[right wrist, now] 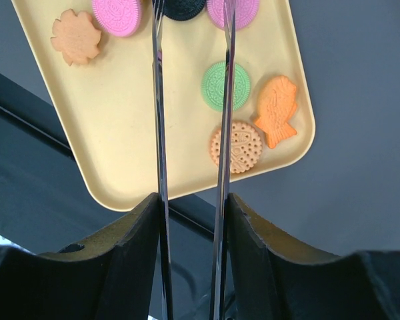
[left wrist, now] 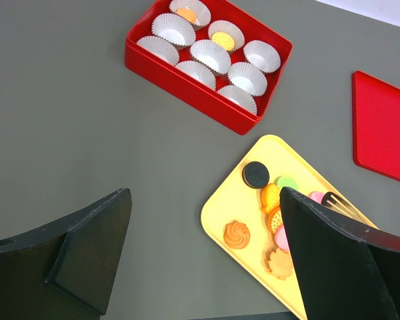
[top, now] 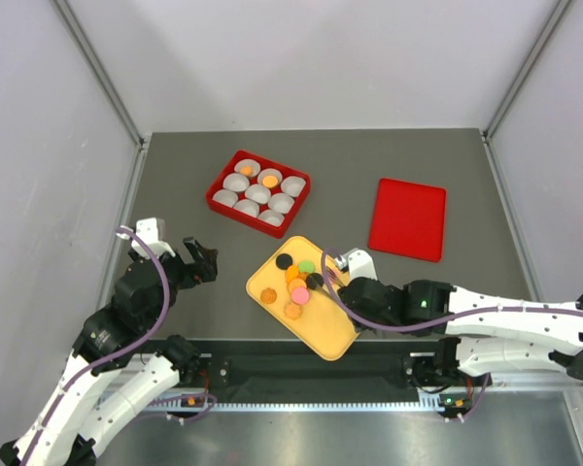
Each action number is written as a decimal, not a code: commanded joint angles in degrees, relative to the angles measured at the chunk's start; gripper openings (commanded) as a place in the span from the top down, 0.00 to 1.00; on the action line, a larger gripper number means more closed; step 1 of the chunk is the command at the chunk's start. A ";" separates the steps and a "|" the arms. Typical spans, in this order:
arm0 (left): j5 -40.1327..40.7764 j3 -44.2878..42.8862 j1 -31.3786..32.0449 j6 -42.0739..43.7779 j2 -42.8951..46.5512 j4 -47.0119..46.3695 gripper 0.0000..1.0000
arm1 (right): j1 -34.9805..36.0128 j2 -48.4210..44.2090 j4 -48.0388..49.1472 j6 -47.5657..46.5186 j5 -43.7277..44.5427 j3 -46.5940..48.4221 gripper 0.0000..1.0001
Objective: Pack the cookies
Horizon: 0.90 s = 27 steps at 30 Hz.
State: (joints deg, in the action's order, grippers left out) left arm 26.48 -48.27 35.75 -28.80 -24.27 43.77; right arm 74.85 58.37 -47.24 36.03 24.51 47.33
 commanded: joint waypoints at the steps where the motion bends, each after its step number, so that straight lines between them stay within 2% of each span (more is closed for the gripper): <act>1: 0.50 0.19 0.11 0.32 -0.51 -1.58 0.03 | 0.91 0.34 3.39 -0.70 -0.08 2.77 0.57; 27: 0.50 0.19 0.11 0.32 -0.43 -1.49 0.03 | 0.82 0.17 4.18 0.09 -0.26 1.62 0.56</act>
State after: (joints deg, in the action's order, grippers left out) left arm 26.48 -48.27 35.75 -28.80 -24.27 43.77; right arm 74.85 58.85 -45.58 35.64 22.85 48.12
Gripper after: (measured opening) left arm 0.972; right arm 0.440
